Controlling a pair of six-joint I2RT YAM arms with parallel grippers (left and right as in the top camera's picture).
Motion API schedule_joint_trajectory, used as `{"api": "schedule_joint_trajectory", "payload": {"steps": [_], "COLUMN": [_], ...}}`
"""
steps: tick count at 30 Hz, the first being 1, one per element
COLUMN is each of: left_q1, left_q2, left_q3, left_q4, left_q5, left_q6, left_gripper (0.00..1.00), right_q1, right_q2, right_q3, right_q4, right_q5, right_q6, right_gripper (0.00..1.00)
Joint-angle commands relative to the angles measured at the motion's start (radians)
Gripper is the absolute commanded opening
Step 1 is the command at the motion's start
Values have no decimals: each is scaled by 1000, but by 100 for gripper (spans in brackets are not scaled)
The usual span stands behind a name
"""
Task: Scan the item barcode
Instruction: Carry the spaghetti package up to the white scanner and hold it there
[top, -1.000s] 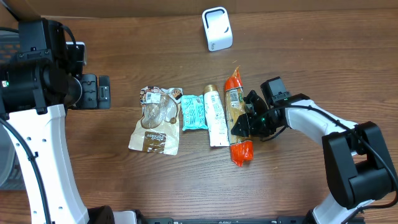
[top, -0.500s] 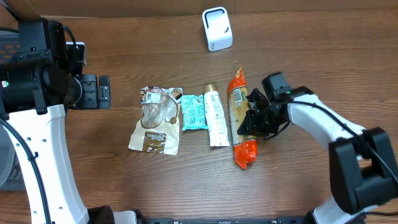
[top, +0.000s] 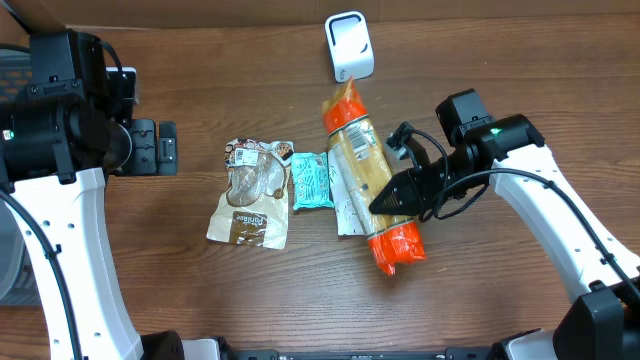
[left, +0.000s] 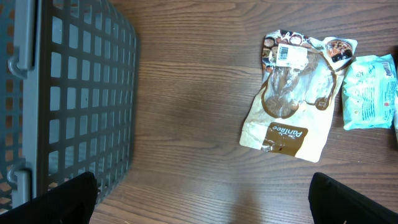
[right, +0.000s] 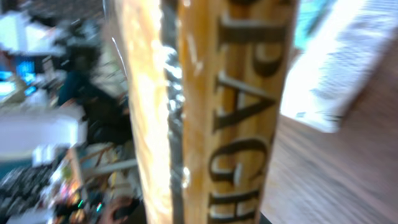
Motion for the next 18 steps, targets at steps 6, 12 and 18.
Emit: {"api": "schedule_joint_trajectory", "payload": {"steps": [6, 12, 18], "left_q1": [4, 4, 4], "left_q2": [3, 3, 3], "left_q3": [-1, -1, -1], "left_q4": [1, 1, 2], "left_q5": [5, 5, 5], "left_q6": [19, 19, 19], "left_gripper": [99, 99, 100], "right_q1": [4, 6, 96], "right_q2": [-27, -27, -12], "right_q3": [47, 145, 323], "right_q4": [-21, 17, 155], "right_q5": [-296, -161, 636], "right_q6": [-161, 18, 341], "right_gripper": [4, 3, 3]}}
